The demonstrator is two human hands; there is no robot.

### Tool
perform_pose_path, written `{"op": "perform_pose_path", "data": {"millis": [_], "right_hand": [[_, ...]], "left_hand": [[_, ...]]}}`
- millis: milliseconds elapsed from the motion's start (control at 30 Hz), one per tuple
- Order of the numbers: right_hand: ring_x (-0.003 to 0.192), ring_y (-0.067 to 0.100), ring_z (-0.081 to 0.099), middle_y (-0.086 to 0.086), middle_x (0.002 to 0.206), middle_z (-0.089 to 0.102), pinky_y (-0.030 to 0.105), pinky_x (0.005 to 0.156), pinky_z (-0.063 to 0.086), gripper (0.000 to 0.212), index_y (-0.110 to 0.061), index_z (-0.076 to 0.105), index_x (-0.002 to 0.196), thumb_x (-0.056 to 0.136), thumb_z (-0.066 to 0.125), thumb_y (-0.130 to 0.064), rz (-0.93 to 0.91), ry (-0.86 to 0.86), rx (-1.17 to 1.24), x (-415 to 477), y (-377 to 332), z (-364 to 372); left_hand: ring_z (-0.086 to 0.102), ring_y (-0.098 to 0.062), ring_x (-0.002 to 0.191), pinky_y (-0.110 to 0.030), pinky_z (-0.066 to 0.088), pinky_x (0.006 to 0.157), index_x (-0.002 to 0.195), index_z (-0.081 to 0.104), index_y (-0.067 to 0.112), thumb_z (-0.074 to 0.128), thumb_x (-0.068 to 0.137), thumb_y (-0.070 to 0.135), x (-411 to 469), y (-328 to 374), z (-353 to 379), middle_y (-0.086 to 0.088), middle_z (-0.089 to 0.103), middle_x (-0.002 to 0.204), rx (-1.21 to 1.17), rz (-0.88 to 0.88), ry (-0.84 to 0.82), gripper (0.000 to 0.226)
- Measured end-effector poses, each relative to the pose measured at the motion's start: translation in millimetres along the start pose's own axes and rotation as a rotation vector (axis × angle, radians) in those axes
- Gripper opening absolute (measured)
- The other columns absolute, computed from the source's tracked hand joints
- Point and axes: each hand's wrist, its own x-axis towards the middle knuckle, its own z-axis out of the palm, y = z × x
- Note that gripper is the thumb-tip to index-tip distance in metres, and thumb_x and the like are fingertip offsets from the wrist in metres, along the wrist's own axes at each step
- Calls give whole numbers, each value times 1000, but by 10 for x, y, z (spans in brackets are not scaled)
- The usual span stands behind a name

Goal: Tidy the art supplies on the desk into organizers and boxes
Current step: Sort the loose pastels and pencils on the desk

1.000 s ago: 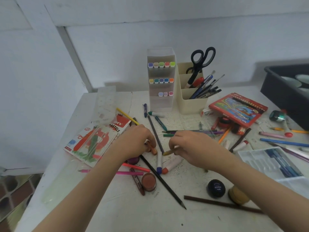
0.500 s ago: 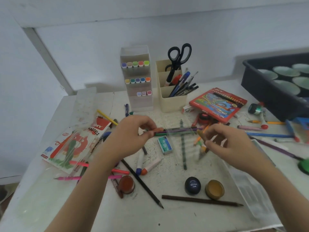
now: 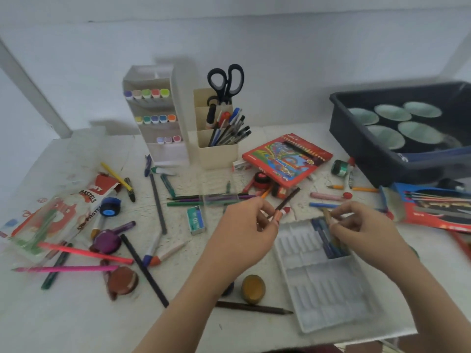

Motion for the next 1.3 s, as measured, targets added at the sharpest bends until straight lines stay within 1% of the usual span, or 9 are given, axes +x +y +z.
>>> {"op": "perform_pose_path", "data": {"millis": [233, 400, 533, 667, 767, 833, 967, 1133, 1300], "right_hand": [[54, -4, 58, -19, 61, 64, 17, 51, 39, 17, -31, 52, 80, 79, 67, -22, -169, -158, -161, 26, 87, 70], [57, -1, 57, -10, 58, 63, 26, 56, 45, 16, -32, 52, 79, 77, 68, -30, -231, -188, -207, 91, 138, 83], [63, -3, 54, -8, 55, 58, 20, 50, 36, 14, -30, 53, 79, 78, 66, -36, -278, -190, -181, 103, 195, 107], [62, -2, 54, -9, 58, 59, 19, 50, 37, 16, -28, 52, 78, 78, 68, -28, -279, -204, -138, 142, 267, 130], [60, -3, 54, -13, 62, 61, 12, 51, 38, 21, -27, 50, 75, 75, 71, -23, -287, -223, -106, 178, 320, 139], [60, -3, 53, -7, 57, 59, 8, 56, 38, 24, -27, 49, 73, 75, 72, -21, -295, -222, -87, 195, 336, 152], [62, -4, 53, -7, 52, 54, 9, 56, 38, 23, -26, 47, 72, 76, 69, -20, -344, -217, -94, 208, 357, 149], [65, -2, 52, -5, 53, 53, 12, 55, 37, 14, -24, 50, 74, 81, 62, -24, -374, -214, -84, 219, 368, 135], [67, -2, 52, -5, 57, 53, 13, 54, 38, 7, -23, 53, 79, 83, 58, -19, -384, -238, -84, 244, 368, 119]], "left_hand": [[54, 3, 57, -13, 41, 53, 86, 56, 28, 61, 87, 33, 61, 104, 368, 10, 61, 60, 70, -58, 3, 7], [53, 2, 58, -15, 41, 55, 83, 56, 29, 63, 83, 32, 74, 107, 575, 11, 59, 62, 110, -135, 29, 8], [58, -3, 64, -20, 43, 58, 81, 57, 28, 65, 80, 29, 77, 121, 691, 6, 63, 66, 112, -180, 55, 9], [58, 0, 57, -11, 34, 47, 75, 51, 32, 68, 77, 30, 53, 146, 744, 5, 66, 62, 132, -210, 70, 17], [59, -1, 56, -15, 36, 49, 74, 50, 34, 69, 76, 33, 44, 158, 783, 5, 66, 64, 127, -241, 97, 19], [59, -1, 56, -13, 36, 48, 74, 50, 35, 70, 76, 33, 39, 159, 801, 5, 66, 64, 126, -253, 112, 20], [58, 1, 59, -9, 39, 50, 74, 53, 34, 68, 78, 32, 43, 172, 845, 6, 64, 61, 122, -265, 185, 15], [60, -3, 58, -25, 49, 59, 77, 54, 31, 65, 82, 31, 38, 240, 937, 5, 64, 61, 105, -252, 171, 12], [54, -1, 60, -13, 38, 53, 84, 59, 27, 61, 83, 27, 23, 264, 943, 8, 58, 62, 217, -185, 190, 2]]}}
